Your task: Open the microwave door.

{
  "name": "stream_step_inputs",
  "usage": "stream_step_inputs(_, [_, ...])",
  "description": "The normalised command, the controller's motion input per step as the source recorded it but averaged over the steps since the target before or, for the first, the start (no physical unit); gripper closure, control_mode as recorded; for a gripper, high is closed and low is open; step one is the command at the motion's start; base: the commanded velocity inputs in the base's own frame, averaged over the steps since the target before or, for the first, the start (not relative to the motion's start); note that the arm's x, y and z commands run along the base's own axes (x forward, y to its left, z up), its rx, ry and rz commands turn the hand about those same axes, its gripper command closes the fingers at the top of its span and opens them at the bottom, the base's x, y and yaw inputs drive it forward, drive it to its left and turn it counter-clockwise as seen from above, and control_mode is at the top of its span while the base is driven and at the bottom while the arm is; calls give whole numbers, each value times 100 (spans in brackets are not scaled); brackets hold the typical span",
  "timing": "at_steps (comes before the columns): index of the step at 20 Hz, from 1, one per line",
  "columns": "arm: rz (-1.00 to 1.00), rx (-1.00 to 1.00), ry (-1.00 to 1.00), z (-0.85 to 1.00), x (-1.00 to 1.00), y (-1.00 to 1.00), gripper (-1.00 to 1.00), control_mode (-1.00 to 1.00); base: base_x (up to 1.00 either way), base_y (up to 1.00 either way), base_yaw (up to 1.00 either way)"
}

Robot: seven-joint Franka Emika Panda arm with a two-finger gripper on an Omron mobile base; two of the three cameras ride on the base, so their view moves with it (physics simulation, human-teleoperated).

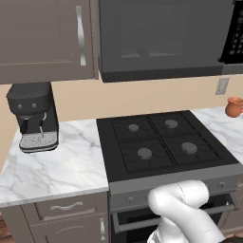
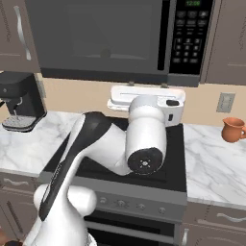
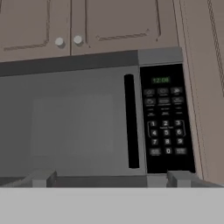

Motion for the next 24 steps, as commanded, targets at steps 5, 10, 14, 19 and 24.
stream_step_inputs(5, [9, 1, -5, 3, 29, -47, -100, -100, 0, 0, 0])
stream_step_inputs(10, [10, 0, 0, 0, 77, -10, -100, -100, 0, 0, 0])
stream_step_inputs(14, [1, 0, 2, 2, 96, 0, -100, -100, 0, 0, 0])
stream_step_inputs(19, [0, 0, 0, 0, 78, 0, -100, -100, 0, 0, 0])
stream_step_inputs(24, [-1, 0, 0, 0, 69, -9, -100, -100, 0, 0, 0])
